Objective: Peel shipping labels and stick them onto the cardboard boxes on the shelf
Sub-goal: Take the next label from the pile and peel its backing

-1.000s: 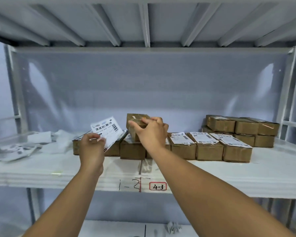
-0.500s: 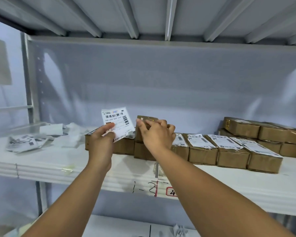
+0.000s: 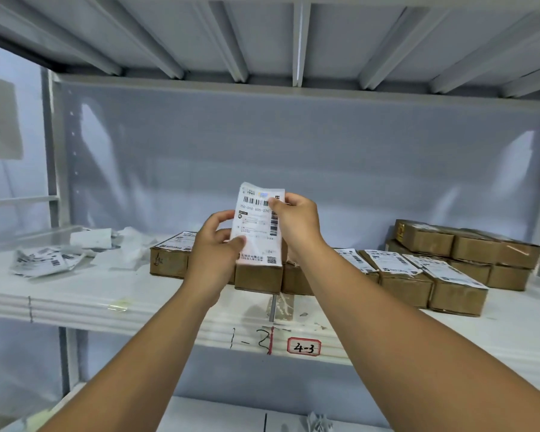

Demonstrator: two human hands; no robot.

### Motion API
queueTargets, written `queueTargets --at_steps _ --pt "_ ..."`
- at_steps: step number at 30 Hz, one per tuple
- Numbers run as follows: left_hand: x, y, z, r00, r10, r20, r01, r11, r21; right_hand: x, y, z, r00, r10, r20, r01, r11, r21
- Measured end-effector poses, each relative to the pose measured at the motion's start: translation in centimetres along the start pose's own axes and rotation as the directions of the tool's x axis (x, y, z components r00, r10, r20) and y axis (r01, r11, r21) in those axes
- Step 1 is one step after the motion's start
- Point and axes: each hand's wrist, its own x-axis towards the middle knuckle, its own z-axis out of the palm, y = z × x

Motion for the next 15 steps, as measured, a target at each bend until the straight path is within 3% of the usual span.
queueTargets --at_steps 7,11,15 --pt "0.4 1.7 1.0 0.976 0.087 -0.201 -0.073 0.995 0.073 -1.6 0.0 -2.5 0.989 -0.047 0.142 0.067 0.988 -0.141" --pt "-0.3 2.8 1.4 0.983 -0.016 -0.181 0.019 1.000 0.020 -2.2 -0.2 -3.4 0.981 -0.073 0.179 0.106 0.977 -0.186" --pt "-0.6 3.1 1.2 0.980 -0.191 -0.059 0.190 0.982 -0.021 -2.1 -0.5 -4.4 0.969 -0.135 0.208 0.194 0.936 -0.294"
